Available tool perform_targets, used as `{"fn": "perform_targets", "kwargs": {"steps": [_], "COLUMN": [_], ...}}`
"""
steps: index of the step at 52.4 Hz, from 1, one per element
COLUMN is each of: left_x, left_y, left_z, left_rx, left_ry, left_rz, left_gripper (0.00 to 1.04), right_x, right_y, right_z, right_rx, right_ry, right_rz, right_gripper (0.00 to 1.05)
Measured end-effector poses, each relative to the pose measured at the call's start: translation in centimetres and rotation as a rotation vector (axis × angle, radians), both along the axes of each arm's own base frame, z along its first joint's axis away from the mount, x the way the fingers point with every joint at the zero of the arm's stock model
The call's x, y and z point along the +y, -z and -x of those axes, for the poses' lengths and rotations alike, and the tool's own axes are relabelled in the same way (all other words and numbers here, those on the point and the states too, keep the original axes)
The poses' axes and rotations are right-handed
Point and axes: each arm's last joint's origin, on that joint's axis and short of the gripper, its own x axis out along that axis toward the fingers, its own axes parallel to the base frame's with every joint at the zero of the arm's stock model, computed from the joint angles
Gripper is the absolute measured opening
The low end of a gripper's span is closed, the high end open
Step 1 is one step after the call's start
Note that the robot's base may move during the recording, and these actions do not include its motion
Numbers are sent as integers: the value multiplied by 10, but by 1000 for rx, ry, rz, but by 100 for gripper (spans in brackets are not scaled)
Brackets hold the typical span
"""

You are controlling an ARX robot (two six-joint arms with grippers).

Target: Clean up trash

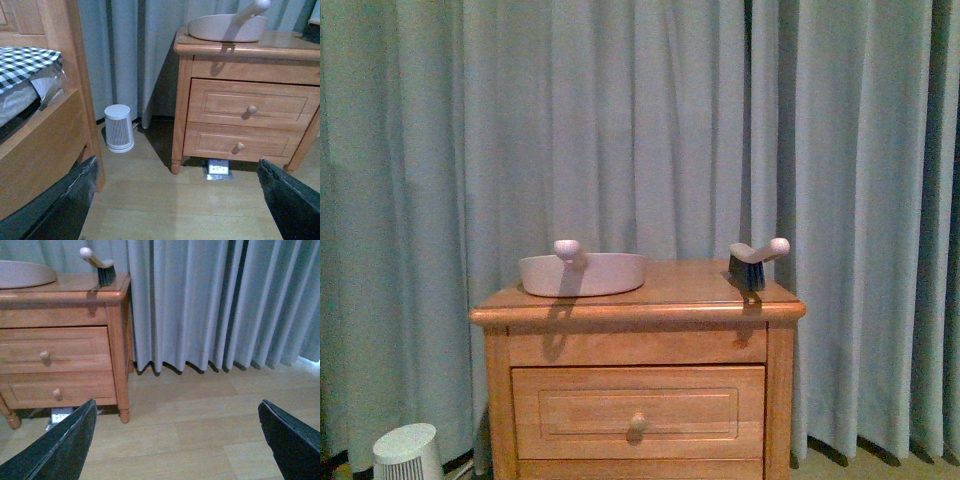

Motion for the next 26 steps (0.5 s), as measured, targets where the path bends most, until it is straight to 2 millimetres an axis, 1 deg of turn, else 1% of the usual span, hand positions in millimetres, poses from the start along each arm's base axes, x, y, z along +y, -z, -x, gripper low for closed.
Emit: {"fn": "perform_targets", "kwargs": {"steps": [26], "left_x": [0], "left_y": [0], "left_z": [0], "left_rx": [0], "left_ry": [0], "left_rz": [0], "left_gripper": [97], "right_x": [0], "right_y": [0], "right_z": [0], "right_rx": [0], "right_ry": [0], "right_rz": [0], "right_gripper": [97]}}
